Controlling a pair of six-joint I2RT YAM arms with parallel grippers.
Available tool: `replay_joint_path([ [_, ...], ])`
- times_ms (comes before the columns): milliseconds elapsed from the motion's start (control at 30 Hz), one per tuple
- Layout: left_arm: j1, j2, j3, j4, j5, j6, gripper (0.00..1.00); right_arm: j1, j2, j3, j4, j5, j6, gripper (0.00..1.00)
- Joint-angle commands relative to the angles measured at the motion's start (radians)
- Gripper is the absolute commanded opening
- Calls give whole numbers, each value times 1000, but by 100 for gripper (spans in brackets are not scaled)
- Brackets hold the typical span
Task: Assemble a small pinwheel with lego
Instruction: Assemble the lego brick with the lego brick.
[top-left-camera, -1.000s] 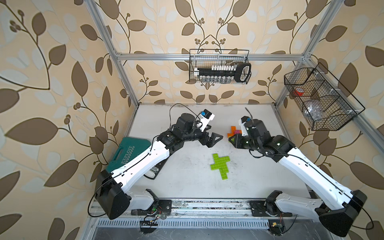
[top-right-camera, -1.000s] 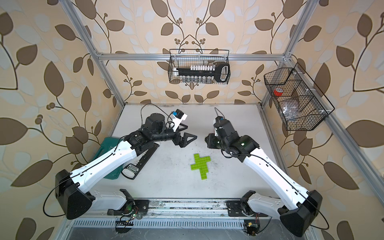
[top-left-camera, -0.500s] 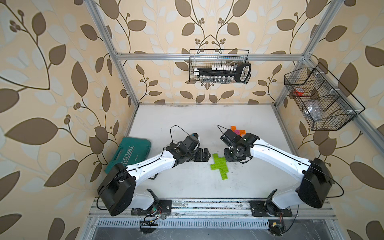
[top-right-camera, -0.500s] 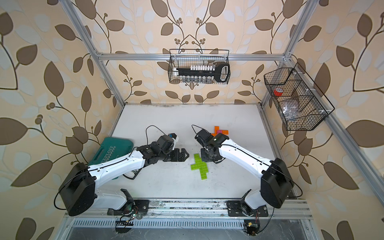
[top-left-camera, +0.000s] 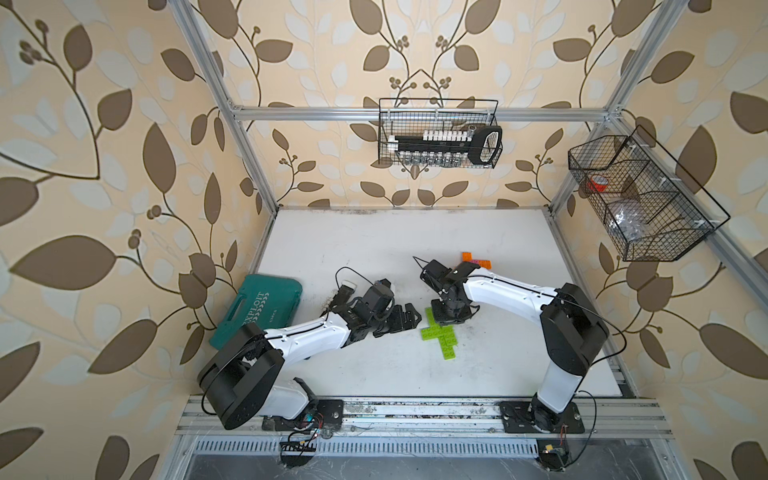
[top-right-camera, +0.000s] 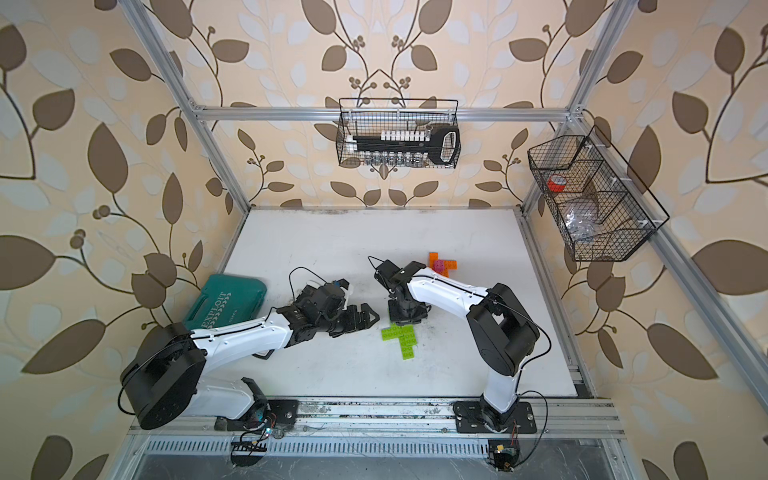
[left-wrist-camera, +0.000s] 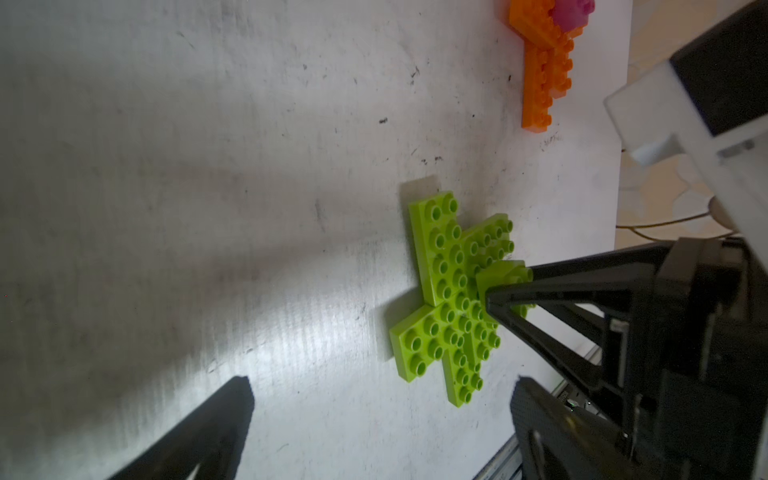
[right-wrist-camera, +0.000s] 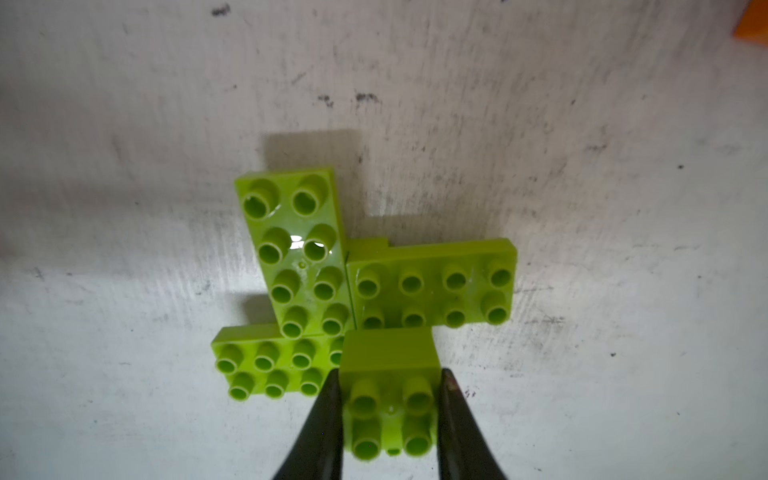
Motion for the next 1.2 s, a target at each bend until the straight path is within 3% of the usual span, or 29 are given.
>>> replay_joint_path([
  [0, 13, -5, 9, 40, 19, -9, 99, -1, 36, 53, -11, 1, -2, 0],
  [500, 33, 8, 13, 39, 68, 16, 99, 10, 105, 79, -29, -33, 1, 0],
  [1167, 52, -3, 3, 13, 66, 34, 99, 77, 126, 12, -79, 30, 18, 0],
])
